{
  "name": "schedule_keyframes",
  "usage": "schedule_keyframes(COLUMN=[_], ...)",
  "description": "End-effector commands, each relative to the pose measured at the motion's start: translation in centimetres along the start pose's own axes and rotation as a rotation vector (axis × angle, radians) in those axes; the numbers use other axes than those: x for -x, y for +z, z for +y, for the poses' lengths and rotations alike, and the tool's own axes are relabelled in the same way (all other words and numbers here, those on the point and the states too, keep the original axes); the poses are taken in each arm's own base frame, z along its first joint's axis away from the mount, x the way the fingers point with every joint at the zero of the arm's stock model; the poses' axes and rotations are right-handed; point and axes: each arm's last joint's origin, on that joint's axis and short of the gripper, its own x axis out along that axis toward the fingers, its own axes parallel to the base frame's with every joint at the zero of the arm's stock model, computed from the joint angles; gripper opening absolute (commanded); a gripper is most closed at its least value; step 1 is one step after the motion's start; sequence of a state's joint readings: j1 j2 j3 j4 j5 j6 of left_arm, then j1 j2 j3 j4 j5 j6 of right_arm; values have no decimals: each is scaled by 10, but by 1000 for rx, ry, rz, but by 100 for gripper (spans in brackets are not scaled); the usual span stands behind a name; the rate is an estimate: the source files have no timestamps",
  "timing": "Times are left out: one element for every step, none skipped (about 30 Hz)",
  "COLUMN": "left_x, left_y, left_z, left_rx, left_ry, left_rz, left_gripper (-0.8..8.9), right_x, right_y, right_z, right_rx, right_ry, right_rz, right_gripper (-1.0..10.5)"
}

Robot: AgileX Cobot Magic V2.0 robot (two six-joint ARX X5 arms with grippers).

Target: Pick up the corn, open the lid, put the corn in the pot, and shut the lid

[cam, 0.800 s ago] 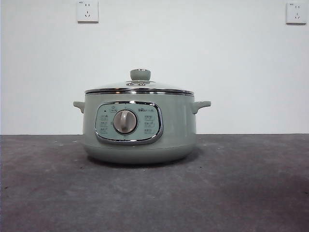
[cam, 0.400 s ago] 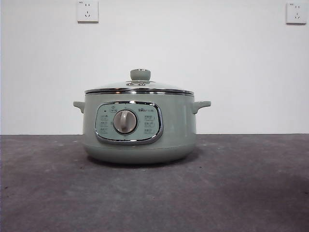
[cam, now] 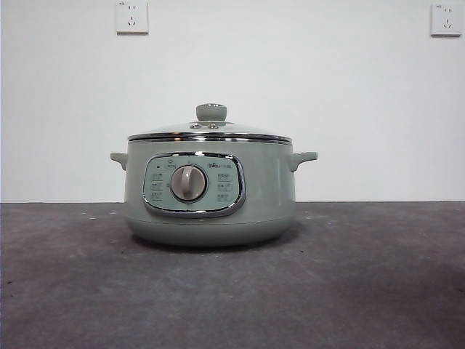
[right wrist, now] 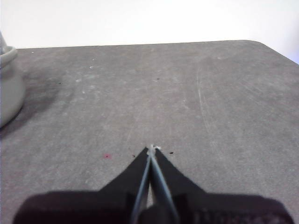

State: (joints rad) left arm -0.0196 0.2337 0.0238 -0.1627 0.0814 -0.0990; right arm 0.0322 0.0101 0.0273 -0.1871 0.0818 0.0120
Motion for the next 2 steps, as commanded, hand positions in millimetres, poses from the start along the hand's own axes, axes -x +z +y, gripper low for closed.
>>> schedule_keyframes(left_x=[-1,-1], left_y=[-2,-2], left_z=[1,1], left_rx=[6,6], left_ry=[3,3], left_rz=[2,2], left_gripper=[-3,-3], right_x=[-1,-1], right_y=[-3,-3], right_z=[0,0], right_rx=[-11,-11], right_ry=[-4,-5], right_rz=[6,6], right_gripper=[1,1])
